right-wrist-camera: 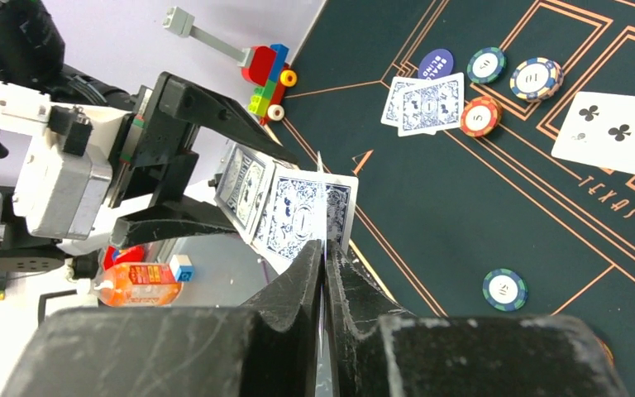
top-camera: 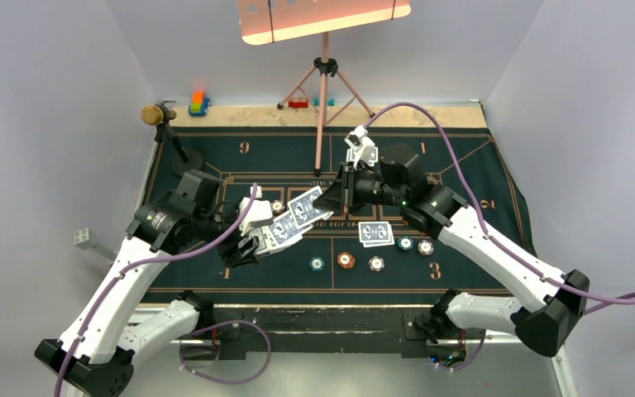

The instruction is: Distribute texas hold em gaming equipment

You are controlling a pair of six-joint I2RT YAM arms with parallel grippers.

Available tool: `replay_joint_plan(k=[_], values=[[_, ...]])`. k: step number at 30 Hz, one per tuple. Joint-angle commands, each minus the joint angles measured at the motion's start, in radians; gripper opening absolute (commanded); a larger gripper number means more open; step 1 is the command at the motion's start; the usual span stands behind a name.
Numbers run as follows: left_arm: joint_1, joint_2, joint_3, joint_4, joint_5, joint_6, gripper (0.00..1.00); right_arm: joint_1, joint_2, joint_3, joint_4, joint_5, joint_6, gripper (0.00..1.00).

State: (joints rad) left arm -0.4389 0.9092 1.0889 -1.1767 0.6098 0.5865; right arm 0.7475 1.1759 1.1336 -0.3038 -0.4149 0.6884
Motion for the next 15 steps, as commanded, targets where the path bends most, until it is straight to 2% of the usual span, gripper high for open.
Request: replay_joint_plan(k=[1, 7, 10, 15], values=[[0.002, -0.012, 0.035, 0.018, 0.041, -0.006, 0.0, -0.004, -0.02, 0.042, 0.033, -0.048, -0.003, 0.1], [0.002, -0.014, 0.033, 0.014, 0.041, -0.005, 0.0, -0.017, -0.033, 0.09, -0.001, -0.041, -0.018, 0.05], [0.002, -0.017, 0.031, 0.012, 0.04, -0.002, 0.0, -0.051, -0.033, 0.163, -0.099, 0.015, -0.071, 0.0], [0.002, -0.026, 0.028, 0.008, 0.039, -0.001, 0.0, -0.112, 0.0, 0.192, -0.198, 0.091, -0.143, 0.0]])
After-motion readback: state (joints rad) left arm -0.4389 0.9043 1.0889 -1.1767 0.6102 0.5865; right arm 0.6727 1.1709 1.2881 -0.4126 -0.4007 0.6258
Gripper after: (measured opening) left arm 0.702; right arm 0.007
